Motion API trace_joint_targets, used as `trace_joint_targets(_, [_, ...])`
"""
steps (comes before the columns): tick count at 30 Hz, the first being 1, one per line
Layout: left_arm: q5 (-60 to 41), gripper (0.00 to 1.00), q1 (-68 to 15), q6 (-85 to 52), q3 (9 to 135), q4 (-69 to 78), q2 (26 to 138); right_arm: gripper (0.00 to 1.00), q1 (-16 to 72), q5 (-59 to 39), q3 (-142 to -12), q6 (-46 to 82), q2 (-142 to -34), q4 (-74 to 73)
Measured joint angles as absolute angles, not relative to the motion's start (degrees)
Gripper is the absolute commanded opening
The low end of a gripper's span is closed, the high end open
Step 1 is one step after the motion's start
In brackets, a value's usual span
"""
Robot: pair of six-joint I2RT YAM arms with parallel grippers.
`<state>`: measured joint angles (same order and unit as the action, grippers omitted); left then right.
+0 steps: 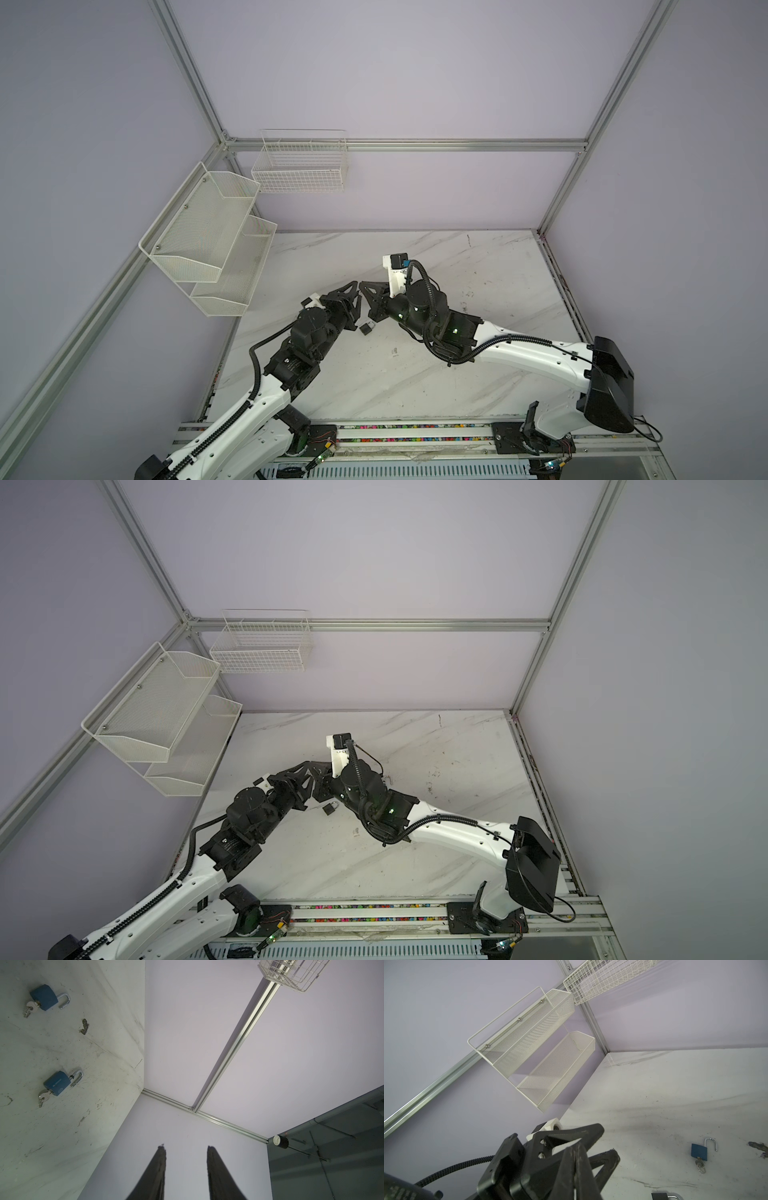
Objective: Unlock with the key
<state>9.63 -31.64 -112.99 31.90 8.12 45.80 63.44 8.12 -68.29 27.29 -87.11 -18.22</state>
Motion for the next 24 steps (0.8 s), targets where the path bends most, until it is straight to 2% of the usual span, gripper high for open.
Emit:
trace_joint_targets(11, [9.0, 0.47, -31.8, -115.3, 31.9, 8.4, 46.7, 0.00, 63.4, 7.0, -68.2, 26.1, -87.3, -20.8])
trace_joint_targets(24, [10.8, 0.46, -32.0, -119.1, 31.9, 9.8, 44.3, 0.00, 63.4, 6.1, -67.2, 26.6, -88.9, -24.1])
